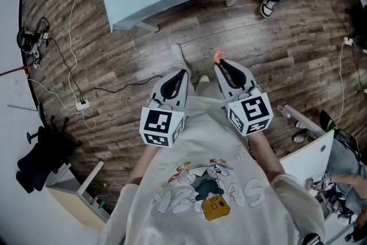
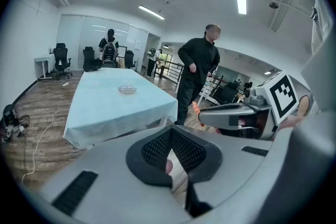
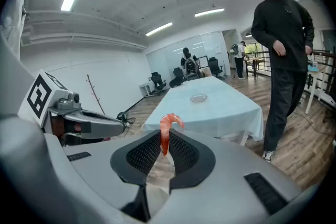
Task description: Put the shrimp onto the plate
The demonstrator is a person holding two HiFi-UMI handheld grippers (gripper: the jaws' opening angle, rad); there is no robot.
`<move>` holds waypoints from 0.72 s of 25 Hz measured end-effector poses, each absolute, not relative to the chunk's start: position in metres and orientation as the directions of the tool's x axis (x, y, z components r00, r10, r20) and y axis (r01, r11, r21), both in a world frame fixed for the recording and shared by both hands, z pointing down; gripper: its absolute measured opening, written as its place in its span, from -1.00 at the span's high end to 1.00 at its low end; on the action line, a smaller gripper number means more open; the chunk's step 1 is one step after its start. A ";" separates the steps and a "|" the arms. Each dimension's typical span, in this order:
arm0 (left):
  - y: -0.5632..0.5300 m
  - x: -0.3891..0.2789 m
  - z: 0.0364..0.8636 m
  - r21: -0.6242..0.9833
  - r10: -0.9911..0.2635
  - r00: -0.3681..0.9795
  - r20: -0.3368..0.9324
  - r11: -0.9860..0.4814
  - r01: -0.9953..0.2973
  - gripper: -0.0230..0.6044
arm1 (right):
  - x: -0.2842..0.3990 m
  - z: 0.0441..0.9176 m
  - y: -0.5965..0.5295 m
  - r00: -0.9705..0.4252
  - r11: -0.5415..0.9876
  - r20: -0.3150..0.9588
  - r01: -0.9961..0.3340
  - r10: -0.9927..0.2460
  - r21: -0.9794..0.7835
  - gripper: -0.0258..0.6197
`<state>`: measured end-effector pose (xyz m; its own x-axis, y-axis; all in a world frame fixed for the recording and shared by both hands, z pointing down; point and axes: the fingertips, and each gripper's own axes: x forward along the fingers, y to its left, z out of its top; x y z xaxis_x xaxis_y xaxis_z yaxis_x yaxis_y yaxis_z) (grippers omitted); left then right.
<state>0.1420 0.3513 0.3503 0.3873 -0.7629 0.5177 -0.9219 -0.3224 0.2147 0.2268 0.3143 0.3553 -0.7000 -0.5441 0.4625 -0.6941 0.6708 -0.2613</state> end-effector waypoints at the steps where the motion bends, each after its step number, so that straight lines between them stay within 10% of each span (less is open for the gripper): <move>1: 0.360 0.145 0.350 0.213 -0.759 0.387 0.523 -0.324 -0.922 0.90 | 0.229 0.355 0.329 -0.698 0.665 0.465 -0.697 -0.545 -0.267 0.70; 18: 0.425 0.090 0.341 0.240 -0.750 0.428 0.504 -0.354 -0.904 0.90 | 0.157 0.336 0.408 -0.674 0.656 0.479 -0.716 -0.562 -0.237 0.70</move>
